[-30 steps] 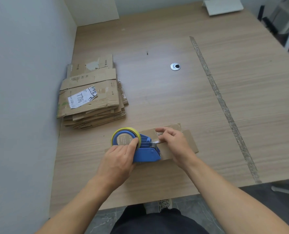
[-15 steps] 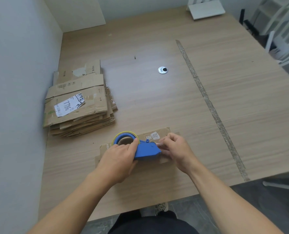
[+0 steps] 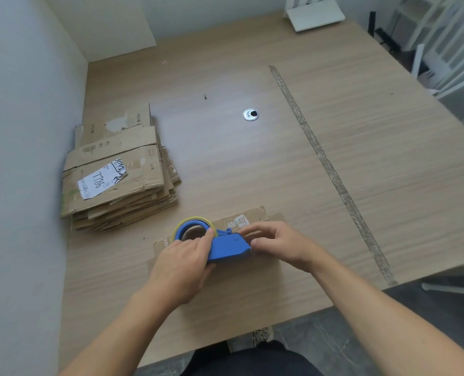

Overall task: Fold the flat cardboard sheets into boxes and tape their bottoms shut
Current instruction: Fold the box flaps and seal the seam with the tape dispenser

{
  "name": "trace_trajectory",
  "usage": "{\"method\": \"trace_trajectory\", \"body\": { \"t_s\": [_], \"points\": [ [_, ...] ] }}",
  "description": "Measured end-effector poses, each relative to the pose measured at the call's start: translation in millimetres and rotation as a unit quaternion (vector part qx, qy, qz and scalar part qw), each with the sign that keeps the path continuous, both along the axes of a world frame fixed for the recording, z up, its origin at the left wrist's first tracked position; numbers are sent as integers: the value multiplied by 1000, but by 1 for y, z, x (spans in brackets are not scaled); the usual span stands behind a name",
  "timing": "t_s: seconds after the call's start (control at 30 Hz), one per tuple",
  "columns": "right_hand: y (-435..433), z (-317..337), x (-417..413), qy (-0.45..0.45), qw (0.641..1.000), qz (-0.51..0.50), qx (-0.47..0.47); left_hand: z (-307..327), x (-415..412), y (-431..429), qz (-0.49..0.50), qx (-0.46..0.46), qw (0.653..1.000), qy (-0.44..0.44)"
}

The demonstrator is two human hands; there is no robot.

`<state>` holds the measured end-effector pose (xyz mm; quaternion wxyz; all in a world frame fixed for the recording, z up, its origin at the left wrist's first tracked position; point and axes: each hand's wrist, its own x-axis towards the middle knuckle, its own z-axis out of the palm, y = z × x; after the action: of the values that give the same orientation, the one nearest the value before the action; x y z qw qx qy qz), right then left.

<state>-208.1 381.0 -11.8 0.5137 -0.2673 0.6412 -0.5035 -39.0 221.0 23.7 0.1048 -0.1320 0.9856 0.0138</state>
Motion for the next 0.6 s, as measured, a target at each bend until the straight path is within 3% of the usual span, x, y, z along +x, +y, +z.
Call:
{"method": "trace_trajectory", "body": {
  "t_s": [0.17,0.33,0.5,0.6],
  "points": [
    [-6,-10,7,165,985,-58,4,-5,5,-4,-13,-9,998,60],
    [-6,-15,5,344,931,-96,-71,-8,4,-3,-23,-54,990,126],
    [8,-19,6,401,900,-155,-63,-9,2,8,37,-3,993,116],
    [15,-24,11,378,908,-178,-39,-6,-4,16,55,14,995,77]
  ]
}}
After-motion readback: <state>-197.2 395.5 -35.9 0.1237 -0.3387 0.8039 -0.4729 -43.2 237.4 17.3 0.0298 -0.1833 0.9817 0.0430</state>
